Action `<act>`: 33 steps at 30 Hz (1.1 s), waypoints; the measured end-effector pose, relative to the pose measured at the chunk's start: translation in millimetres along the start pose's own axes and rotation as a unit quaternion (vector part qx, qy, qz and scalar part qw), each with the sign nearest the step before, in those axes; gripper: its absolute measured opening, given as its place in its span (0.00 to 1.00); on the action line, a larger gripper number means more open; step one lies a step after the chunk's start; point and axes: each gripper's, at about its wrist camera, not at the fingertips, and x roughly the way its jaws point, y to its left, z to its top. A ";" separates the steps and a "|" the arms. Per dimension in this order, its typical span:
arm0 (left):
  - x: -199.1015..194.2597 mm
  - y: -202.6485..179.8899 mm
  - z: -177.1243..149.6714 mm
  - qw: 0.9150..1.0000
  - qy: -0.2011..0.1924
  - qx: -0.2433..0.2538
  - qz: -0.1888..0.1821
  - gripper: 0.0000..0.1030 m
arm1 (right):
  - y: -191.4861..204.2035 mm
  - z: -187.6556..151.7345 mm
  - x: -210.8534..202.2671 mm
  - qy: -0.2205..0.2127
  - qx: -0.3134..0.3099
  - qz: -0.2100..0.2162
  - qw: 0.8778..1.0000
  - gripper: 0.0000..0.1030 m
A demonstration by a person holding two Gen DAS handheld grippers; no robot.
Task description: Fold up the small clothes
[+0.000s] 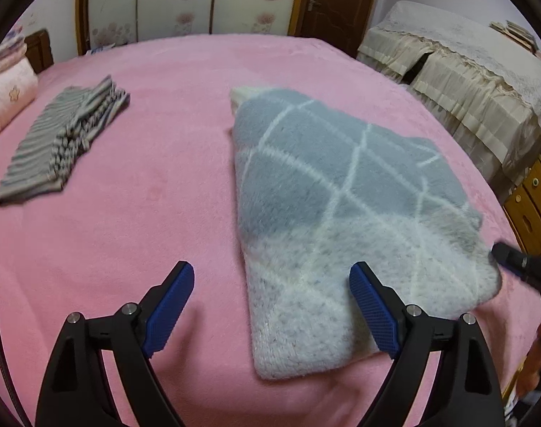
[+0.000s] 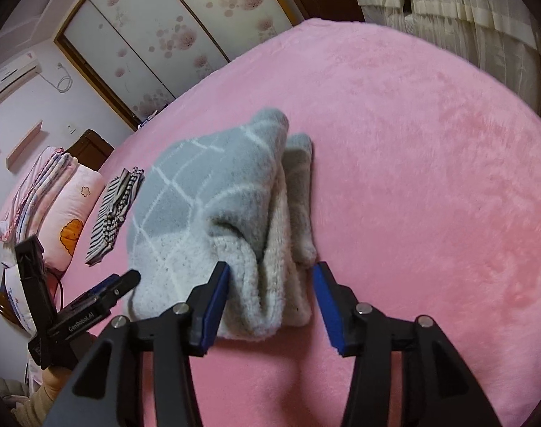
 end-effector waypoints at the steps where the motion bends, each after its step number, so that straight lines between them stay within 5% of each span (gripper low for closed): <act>1: -5.4 -0.7 4.3 1.000 -0.009 0.006 0.000 0.86 | 6.4 6.3 -4.6 -0.014 -0.012 -0.004 1.000 0.47; 6: -19.1 -7.7 43.4 0.999 -0.050 0.014 -0.015 0.86 | 43.5 45.1 -0.7 -0.054 -0.075 -0.036 0.995 0.46; 13: 11.0 -20.5 84.7 0.995 -0.049 -0.014 -0.084 0.86 | 68.6 81.5 63.4 -0.014 -0.093 0.002 0.996 0.07; 15: 27.3 -20.3 87.2 0.993 -0.034 -0.028 -0.111 0.83 | 64.4 81.4 79.5 -0.002 -0.088 -0.008 0.996 0.07; 19: 55.7 -20.3 80.3 0.994 -0.016 -0.025 -0.108 0.79 | 30.1 75.0 102.7 0.012 -0.070 -0.068 0.995 0.00; 33: 63.8 -33.7 63.1 0.994 -0.042 0.043 -0.086 0.80 | 9.0 61.2 107.4 -0.013 -0.077 -0.074 0.994 0.00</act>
